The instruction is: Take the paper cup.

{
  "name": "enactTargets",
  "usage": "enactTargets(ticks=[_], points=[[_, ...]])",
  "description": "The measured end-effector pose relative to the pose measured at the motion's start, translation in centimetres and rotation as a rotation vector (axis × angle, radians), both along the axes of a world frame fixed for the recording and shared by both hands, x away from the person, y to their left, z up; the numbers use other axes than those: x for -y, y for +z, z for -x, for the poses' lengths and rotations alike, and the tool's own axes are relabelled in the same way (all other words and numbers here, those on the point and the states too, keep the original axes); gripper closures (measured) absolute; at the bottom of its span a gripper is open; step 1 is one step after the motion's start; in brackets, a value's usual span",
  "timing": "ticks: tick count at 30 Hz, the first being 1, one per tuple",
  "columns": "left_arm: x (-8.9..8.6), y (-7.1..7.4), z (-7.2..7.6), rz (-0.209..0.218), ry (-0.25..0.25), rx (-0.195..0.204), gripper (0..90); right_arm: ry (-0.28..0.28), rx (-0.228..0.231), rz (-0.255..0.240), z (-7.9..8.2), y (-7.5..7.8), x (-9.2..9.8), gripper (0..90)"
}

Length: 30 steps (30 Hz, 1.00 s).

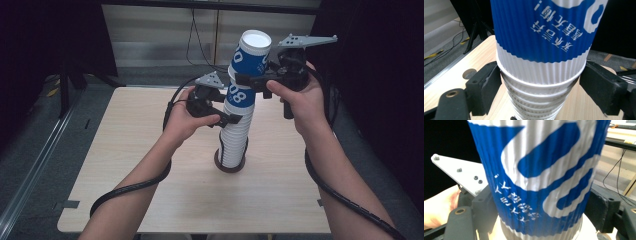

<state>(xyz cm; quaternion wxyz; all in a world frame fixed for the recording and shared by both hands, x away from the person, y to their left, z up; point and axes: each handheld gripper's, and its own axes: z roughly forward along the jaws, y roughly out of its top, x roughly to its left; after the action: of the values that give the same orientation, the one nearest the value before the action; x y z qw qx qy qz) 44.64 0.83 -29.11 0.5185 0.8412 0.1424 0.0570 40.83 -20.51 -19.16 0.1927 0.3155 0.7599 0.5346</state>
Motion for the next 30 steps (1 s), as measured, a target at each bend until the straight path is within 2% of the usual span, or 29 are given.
enactTargets(ticks=[9,16,30], points=[[0.0,0.0,0.1,-0.006,-0.001,0.009,18.0,0.001,0.001,-0.009,0.0,0.3,0.3,22.1],[0.0,0.1,0.1,-0.009,0.001,0.012,18.0,-0.001,0.007,0.006,0.2,0.6,0.5,22.1],[0.0,0.1,0.3,-0.019,0.007,0.023,18.6,0.01,0.021,0.01,1.7,0.9,2.2,22.0]])
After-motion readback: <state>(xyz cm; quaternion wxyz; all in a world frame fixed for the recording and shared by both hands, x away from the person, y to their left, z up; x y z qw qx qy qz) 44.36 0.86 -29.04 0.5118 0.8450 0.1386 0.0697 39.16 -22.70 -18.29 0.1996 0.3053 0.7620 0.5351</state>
